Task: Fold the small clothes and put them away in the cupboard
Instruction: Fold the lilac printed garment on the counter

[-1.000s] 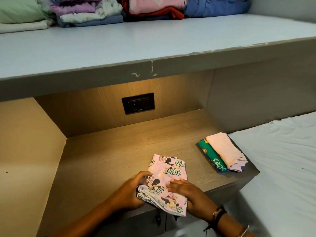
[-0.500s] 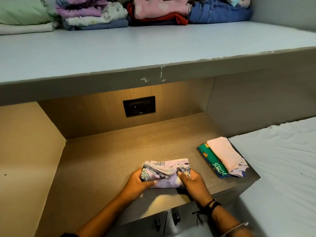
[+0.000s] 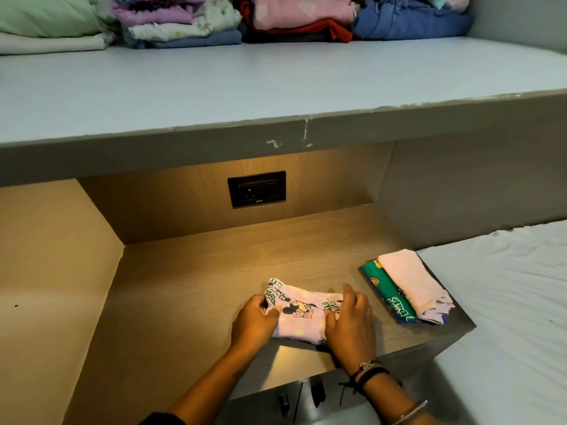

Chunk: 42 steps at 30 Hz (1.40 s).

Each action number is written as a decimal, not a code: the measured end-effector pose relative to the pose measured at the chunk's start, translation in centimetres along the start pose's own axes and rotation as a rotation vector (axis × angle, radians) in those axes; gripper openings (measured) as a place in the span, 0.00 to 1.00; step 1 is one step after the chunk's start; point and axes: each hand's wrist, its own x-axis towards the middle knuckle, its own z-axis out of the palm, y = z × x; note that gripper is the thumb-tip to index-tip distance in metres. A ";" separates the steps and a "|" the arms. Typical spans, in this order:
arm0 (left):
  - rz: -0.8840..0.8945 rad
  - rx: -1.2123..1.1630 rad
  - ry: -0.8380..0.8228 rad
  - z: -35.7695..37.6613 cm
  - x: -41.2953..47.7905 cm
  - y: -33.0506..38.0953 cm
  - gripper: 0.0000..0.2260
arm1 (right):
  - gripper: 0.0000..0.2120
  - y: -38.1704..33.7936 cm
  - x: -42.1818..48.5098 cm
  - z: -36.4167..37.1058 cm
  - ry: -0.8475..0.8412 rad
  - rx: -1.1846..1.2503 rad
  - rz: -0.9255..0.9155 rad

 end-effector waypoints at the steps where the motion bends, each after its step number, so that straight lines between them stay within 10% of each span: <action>1: -0.028 0.054 0.025 0.1 0.1 0.0 0.13 | 0.32 0.0 0.2 -0.2 0.043 -0.114 -0.143; 6: -0.087 0.132 0.251 0.1 -1.6 0.6 0.21 | 0.21 -1.0 3.5 -1.0 -0.381 -0.206 -0.591; 9: -0.207 -0.042 0.337 0.0 -4.0 0.2 0.17 | 0.23 -1.2 4.9 -1.3 -0.530 -0.083 -0.411; 13: -0.482 -0.622 0.019 1.1 -6.5 1.7 0.12 | 0.36 -1.6 5.1 -0.9 -0.607 0.007 -0.214; 19: -0.547 -0.706 0.001 2.2 -6.6 4.2 0.10 | 0.15 -1.8 4.1 -0.6 -0.704 0.166 0.015; 25: -0.298 -0.785 -0.086 2.4 -7.5 6.0 0.11 | 0.04 -0.3 2.4 -5.0 -0.749 0.786 0.099; 31: -0.048 -0.985 -0.259 5.5 -8.5 11.6 0.16 | 0.15 3.6 3.3 -11.2 -0.581 1.120 0.151; 42: -0.219 -0.837 -0.175 18.5 -4.4 18.7 0.20 | 0.20 13.9 12.7 -13.6 -0.285 0.233 0.097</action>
